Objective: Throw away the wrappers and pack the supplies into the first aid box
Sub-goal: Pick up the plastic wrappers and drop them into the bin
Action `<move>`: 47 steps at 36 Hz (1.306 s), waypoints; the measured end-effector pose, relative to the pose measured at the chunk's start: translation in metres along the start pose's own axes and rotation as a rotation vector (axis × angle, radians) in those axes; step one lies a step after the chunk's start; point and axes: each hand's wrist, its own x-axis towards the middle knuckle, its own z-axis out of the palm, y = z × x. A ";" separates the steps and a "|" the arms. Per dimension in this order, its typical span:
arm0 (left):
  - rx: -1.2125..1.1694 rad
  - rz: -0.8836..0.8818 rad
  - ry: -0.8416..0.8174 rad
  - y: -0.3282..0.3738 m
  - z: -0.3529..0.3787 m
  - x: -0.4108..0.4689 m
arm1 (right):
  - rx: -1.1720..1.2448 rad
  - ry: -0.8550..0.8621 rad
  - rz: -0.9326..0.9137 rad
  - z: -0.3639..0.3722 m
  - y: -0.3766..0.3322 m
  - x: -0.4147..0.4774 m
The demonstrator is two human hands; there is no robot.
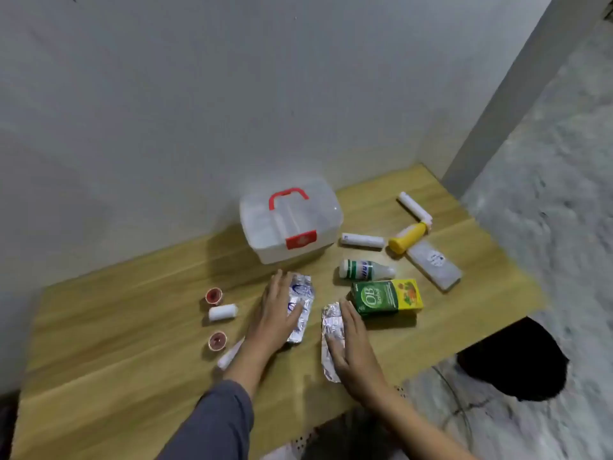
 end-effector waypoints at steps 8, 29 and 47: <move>0.107 -0.023 -0.160 -0.013 0.011 0.022 | -0.273 -0.017 0.164 0.030 0.021 -0.014; -0.155 -0.146 -0.171 -0.023 0.017 0.034 | -0.102 0.050 0.193 0.030 0.010 0.006; -0.342 -0.102 -0.169 0.012 -0.021 0.026 | 0.006 0.089 0.034 -0.015 -0.022 0.022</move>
